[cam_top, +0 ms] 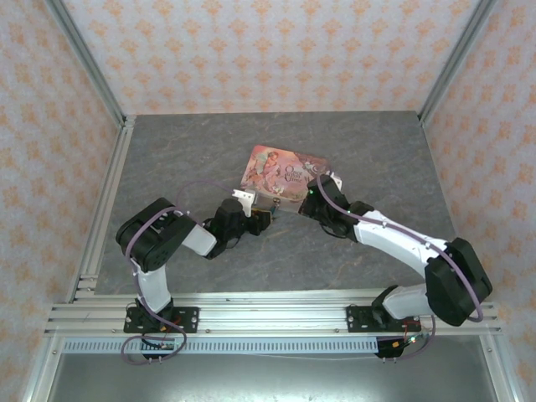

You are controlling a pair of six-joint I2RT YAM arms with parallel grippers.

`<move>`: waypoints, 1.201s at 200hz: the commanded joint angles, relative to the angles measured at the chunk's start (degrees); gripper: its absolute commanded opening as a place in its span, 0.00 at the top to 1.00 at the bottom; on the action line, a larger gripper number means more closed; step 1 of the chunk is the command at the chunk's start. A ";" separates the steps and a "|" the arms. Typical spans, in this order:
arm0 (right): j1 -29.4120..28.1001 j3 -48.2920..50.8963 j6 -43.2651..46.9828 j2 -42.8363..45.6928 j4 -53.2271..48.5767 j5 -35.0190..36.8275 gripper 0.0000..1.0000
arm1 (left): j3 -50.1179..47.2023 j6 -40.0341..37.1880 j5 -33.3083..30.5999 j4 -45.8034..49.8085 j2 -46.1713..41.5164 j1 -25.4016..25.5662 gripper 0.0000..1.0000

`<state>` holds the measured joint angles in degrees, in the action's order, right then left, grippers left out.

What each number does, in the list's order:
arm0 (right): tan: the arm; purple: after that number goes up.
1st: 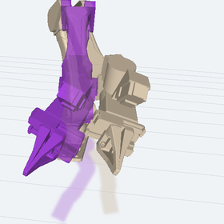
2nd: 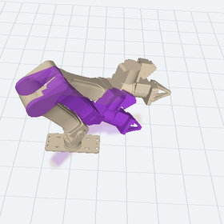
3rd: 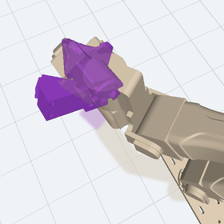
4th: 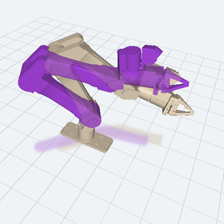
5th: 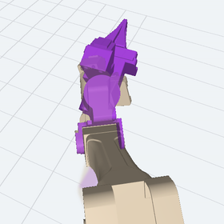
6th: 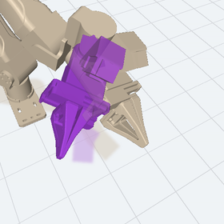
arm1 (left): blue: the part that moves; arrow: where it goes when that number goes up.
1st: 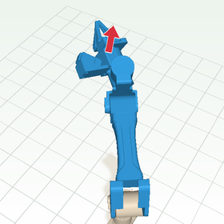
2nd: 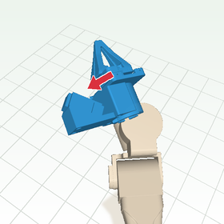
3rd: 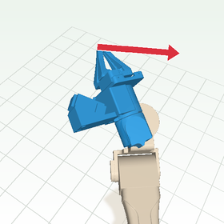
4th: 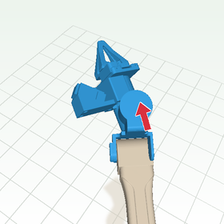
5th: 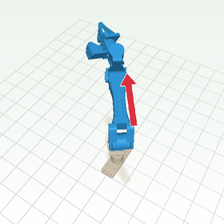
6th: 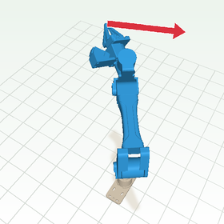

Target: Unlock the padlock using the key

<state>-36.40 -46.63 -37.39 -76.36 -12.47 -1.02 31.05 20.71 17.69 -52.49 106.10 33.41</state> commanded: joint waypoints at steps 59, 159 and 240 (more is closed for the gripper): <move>4.67 -1.51 3.23 1.61 -2.37 -1.70 1.00 | -1.82 -2.09 4.58 -0.36 -0.24 0.52 0.61; 4.85 -4.39 5.41 -1.16 -3.52 -2.41 1.00 | 3.17 -3.58 6.47 5.27 1.72 0.44 0.65; 5.72 -5.55 6.52 -0.76 -4.67 -1.88 1.00 | 5.32 -2.96 6.65 4.63 5.51 -0.01 0.76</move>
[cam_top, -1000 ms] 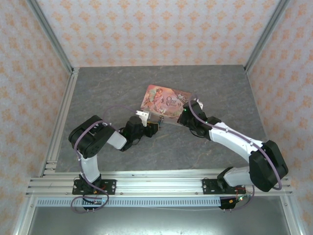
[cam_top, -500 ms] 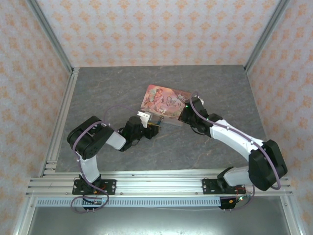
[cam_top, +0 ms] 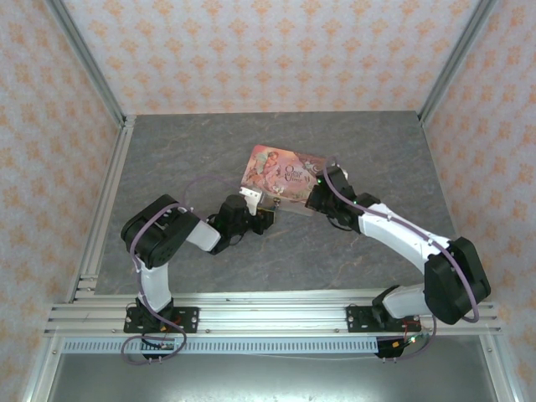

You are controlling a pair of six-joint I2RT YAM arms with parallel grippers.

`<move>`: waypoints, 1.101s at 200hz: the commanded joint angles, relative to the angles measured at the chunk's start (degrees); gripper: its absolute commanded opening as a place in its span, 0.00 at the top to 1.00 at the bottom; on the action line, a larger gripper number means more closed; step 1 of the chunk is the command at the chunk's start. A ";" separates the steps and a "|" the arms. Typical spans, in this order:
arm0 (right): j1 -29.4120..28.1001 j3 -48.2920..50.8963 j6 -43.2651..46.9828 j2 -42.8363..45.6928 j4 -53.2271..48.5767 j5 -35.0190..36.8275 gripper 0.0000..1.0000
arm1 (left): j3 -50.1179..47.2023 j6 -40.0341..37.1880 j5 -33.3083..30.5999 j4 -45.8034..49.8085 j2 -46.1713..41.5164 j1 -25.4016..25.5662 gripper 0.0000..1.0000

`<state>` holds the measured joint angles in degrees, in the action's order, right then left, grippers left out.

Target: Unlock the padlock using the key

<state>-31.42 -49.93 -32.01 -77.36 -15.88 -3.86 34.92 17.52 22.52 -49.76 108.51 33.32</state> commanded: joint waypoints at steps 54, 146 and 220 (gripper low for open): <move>2.62 -3.57 1.21 0.04 -2.06 0.87 1.00 | 0.03 0.32 1.56 2.22 1.79 -0.84 0.95; 3.55 -20.16 8.22 -13.00 -11.23 4.68 0.68 | 1.51 -2.65 -6.46 27.27 -12.22 -1.25 1.00; 5.56 -37.10 11.64 -28.18 -17.78 -2.44 0.47 | 1.83 3.68 -10.11 39.08 -21.66 -1.70 1.00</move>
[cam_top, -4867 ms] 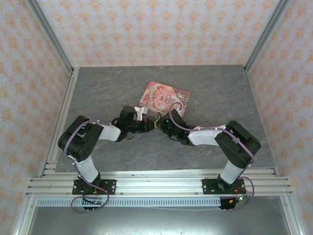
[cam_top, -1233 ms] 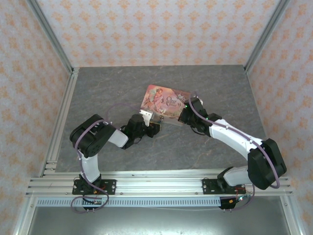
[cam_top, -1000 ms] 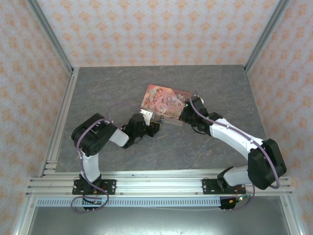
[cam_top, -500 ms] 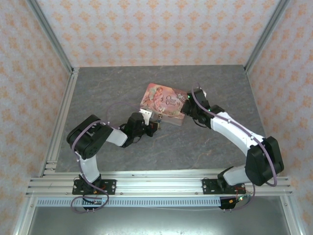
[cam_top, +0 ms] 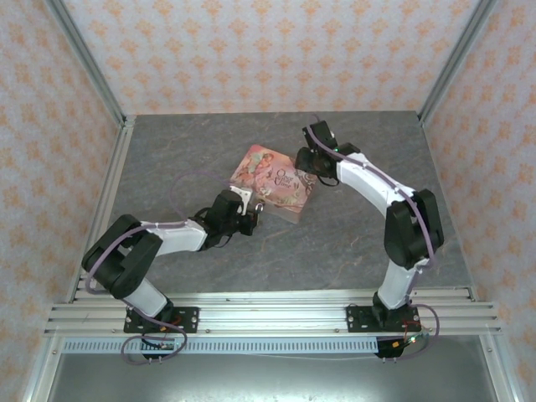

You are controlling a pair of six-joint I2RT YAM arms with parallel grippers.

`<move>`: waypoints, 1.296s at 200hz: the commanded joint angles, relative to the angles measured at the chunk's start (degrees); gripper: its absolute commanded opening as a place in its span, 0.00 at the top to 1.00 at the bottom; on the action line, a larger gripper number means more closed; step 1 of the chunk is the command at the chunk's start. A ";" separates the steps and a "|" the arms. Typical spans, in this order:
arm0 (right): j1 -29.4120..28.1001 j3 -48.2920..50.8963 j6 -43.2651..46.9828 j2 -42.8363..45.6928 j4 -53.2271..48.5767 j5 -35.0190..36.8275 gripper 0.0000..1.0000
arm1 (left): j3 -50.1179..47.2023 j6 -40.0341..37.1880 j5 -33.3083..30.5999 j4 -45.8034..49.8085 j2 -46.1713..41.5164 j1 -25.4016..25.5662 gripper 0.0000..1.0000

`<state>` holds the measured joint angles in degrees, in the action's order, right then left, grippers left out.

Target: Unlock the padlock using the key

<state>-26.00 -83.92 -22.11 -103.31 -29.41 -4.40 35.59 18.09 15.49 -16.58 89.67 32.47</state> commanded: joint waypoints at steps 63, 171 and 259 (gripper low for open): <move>0.16 0.61 1.88 -3.10 -2.60 -2.05 0.46 | 2.57 11.23 -3.22 14.24 -6.17 -0.99 1.00; 0.16 8.30 0.15 2.19 0.13 -7.57 0.45 | 1.86 20.23 -6.10 28.72 -16.10 -8.38 1.00; 0.16 15.34 -0.61 11.74 1.90 -8.03 0.45 | -3.70 27.43 -4.75 20.65 -14.78 -10.18 1.00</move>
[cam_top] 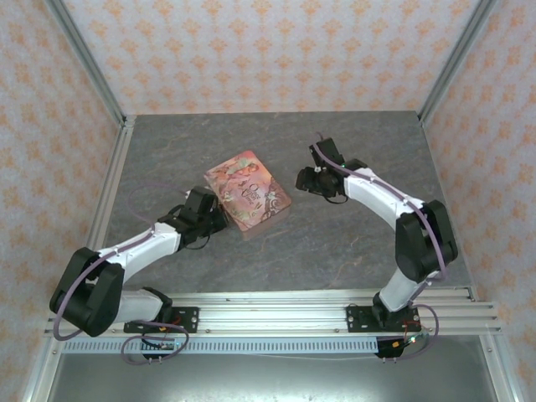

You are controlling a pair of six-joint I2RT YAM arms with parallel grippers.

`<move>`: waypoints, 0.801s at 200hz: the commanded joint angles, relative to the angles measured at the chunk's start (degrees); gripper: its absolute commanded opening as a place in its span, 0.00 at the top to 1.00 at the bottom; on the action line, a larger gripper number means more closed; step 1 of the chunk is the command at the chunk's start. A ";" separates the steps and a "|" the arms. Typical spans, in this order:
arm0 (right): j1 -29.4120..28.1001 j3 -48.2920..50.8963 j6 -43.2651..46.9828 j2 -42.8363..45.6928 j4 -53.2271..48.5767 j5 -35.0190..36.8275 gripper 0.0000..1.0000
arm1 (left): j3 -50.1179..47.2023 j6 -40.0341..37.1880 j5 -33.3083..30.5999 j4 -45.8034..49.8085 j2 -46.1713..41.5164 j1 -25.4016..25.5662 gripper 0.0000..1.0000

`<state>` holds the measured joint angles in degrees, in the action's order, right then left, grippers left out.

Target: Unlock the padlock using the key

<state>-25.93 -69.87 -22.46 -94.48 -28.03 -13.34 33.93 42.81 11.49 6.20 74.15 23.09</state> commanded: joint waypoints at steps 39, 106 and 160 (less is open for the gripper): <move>0.09 3.10 0.31 4.78 0.85 1.46 0.44 | -3.94 2.22 -1.47 -2.42 -2.94 -3.15 1.00; 0.17 4.29 0.89 5.51 1.29 1.41 0.44 | -4.04 3.02 2.30 -12.43 -1.92 -4.55 1.00; 1.81 5.26 1.38 6.80 1.20 1.03 0.44 | -1.52 4.99 -1.42 -17.07 0.25 -2.93 1.00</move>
<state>-25.67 -65.65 -22.15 -90.24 -27.35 -13.10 30.26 46.17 12.78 -4.27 72.49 19.03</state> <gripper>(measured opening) 0.556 0.049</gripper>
